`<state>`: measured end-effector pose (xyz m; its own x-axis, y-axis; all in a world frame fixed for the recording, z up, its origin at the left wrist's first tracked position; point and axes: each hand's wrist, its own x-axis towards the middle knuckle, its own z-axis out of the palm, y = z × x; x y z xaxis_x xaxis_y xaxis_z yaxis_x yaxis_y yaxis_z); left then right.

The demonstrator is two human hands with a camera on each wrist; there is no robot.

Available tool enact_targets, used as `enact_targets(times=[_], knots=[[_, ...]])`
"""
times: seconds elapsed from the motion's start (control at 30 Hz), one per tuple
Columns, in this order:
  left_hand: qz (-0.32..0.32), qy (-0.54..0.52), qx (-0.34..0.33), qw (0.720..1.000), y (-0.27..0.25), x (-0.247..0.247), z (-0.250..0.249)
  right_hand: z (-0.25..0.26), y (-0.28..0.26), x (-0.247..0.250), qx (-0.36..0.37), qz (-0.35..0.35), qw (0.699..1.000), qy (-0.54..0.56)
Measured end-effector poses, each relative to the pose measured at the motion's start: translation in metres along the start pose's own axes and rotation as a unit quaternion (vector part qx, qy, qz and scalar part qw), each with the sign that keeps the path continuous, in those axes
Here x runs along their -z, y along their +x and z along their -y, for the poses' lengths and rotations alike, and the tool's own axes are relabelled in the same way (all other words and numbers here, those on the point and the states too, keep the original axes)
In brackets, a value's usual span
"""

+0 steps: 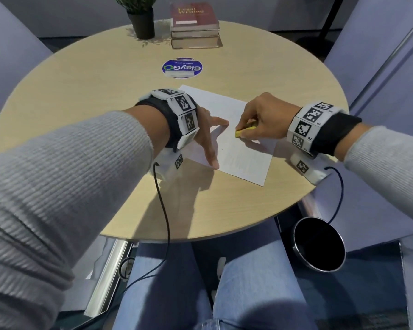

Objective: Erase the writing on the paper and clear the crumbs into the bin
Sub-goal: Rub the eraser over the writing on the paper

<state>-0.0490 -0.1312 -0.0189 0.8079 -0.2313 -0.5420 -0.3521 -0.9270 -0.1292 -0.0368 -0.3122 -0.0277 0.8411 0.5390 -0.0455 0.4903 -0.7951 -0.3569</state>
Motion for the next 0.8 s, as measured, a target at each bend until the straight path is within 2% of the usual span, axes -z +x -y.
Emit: enact_targets(times=[0.07,0.23,0.4,0.47,0.57,0.63,0.73,0.8], knots=[[-0.01,0.023,-0.01,1.0,-0.003,0.006,-0.005,-0.001,0.0,0.0,0.0,-0.002,1.0,-0.001],[0.022,0.057,-0.006,0.998,0.0,0.01,-0.009,0.0,0.0,-0.001,0.011,0.002,1.0,-0.012],[0.031,0.062,-0.01,0.998,-0.002,0.013,-0.009,0.021,-0.02,-0.012,0.086,0.065,0.994,0.019],[0.026,0.063,-0.006,0.998,-0.002,0.013,-0.01,0.014,-0.016,-0.006,0.055,0.061,0.996,0.036],[0.024,0.058,-0.003,0.998,-0.005,0.011,-0.012,0.0,-0.003,0.005,0.009,0.018,1.0,0.014],[0.022,0.068,-0.002,0.997,-0.005,0.011,-0.013,0.007,-0.006,0.0,0.031,0.02,0.999,-0.002],[0.014,0.078,-0.002,0.997,-0.004,0.01,-0.012,0.03,-0.025,-0.014,0.101,0.071,0.992,0.007],[0.015,0.084,-0.001,0.996,-0.005,0.01,-0.013,0.026,-0.025,-0.012,0.1,0.08,0.991,0.023]])
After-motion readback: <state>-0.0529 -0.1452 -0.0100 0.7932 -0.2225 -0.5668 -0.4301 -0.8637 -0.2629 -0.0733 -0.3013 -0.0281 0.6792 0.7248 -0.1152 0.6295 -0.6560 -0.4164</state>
